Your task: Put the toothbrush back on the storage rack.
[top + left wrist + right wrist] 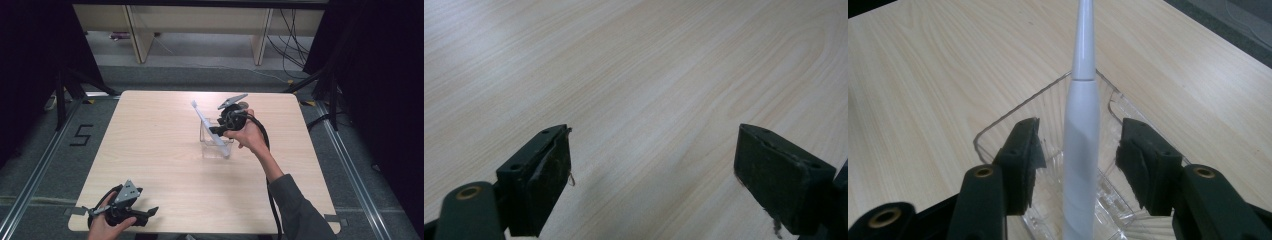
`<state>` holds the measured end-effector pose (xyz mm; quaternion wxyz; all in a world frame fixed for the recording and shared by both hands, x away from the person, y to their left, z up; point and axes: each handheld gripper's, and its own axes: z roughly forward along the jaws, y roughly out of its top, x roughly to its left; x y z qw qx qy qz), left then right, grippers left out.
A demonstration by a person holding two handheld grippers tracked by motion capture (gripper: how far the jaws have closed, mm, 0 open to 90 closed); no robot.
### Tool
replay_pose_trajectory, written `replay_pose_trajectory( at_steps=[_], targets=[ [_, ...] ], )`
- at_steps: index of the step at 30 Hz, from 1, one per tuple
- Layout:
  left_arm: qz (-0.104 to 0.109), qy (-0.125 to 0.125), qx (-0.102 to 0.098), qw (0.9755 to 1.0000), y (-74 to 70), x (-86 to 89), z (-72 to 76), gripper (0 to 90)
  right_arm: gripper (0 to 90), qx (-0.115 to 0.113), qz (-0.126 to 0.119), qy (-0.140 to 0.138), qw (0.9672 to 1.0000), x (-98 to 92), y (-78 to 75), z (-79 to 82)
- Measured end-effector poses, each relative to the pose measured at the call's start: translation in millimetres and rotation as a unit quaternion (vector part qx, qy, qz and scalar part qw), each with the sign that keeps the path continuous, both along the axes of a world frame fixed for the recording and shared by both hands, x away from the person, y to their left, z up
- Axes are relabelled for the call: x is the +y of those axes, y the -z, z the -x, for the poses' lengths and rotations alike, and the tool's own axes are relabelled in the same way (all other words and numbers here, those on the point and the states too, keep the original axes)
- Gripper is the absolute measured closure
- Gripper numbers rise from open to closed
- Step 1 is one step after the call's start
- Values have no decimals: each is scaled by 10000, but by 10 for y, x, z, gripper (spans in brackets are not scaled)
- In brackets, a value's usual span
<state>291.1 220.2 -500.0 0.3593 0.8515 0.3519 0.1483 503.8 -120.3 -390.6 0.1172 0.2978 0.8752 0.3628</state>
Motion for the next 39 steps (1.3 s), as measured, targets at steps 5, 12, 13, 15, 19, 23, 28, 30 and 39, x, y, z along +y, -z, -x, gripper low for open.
replay_pose_trajectory(
  at_steps=[5, 12, 13, 15, 19, 23, 28, 30, 39],
  targets=[
    [82, -1, 15, 10000, 8, -8, 4, 148, 485, -8, -185, -29, 9998, -67, -35, 87],
    [55, -19, 12, 10000, 4, -5, 7, 148, 468, -46, -372, 13, 9993, -133, -47, 166],
    [54, -4, 33, 10000, 5, 1, 12, 148, 460, -77, -383, -15, 9992, -151, -48, 181],
    [56, 0, 21, 10000, 1, 2, 10, 148, 460, -80, -376, -34, 9993, -158, -54, 193],
    [49, -16, 32, 10000, 6, 3, 17, 148, 448, -113, -530, -48, 9985, -206, -65, 274],
    [59, -27, 1, 10000, -2, 6, 11, 149, 448, -188, -596, -194, 9979, -256, -50, 363],
    [70, -17, 10, 10000, -5, -4, 18, 148, 449, -202, -603, -106, 9979, -308, -47, 405],
    [89, -3, -12, 10000, -12, -4, 20, 148, 450, -219, -660, -119, 9975, -349, -54, 403],
    [54, -53, -4, 10000, -8, 3, 17, 149, 438, -331, -650, -82, 9973, -467, -78, 443]
  ],
)
